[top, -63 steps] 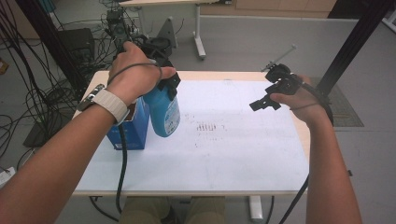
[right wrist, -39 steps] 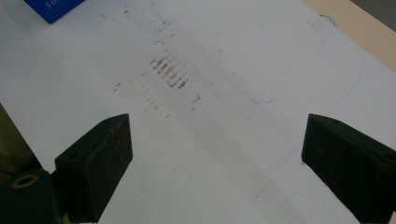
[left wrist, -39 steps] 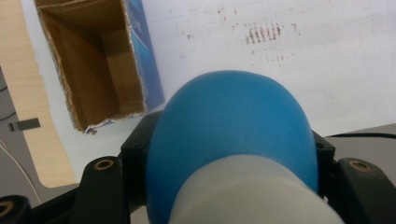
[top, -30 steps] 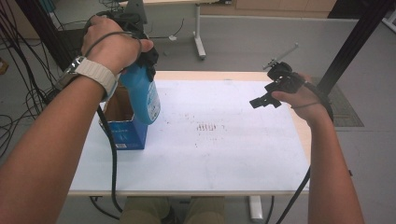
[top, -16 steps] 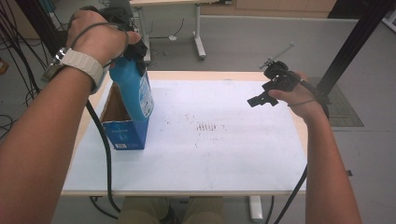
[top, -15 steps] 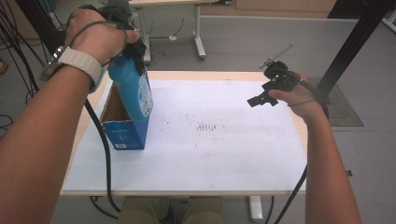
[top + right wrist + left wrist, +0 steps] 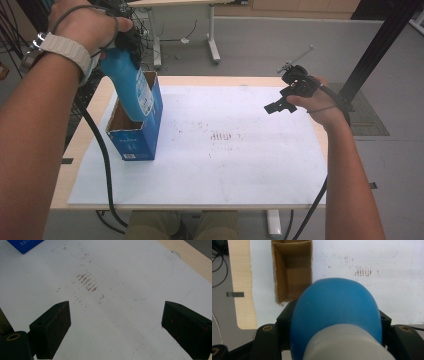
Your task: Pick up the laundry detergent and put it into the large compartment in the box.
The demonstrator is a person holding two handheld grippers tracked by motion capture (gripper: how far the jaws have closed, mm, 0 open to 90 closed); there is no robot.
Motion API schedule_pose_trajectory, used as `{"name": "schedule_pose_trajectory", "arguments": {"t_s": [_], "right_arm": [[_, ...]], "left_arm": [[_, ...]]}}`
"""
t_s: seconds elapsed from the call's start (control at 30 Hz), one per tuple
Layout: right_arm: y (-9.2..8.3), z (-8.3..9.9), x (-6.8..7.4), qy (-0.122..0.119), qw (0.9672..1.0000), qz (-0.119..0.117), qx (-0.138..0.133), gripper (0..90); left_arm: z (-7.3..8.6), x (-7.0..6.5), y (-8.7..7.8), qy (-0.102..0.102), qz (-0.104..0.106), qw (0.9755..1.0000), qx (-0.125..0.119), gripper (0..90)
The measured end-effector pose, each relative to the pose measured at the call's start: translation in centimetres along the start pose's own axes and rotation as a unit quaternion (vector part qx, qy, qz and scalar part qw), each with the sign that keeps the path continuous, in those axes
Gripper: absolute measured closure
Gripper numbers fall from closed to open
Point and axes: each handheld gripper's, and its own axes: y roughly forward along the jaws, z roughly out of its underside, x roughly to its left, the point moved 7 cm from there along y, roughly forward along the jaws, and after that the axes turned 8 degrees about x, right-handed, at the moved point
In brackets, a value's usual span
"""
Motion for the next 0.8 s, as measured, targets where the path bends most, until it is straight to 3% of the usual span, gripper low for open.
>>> {"name": "schedule_pose_trajectory", "arguments": {"t_s": [0.5,0.8], "right_arm": [[0.1,-0.3,-0.4,0.003,1.0,0.002,0.003,8.5],[-0.2,-0.5,-0.4,0.0,1.0,0.006,0.003,8.5]], "left_arm": [[-0.9,2.1,-1.0,-0.015,-0.011,0.9998,-0.01,38.8],[-1.8,2.5,-0.5,-0.019,-0.026,0.9995,-0.005,38.8]]}}
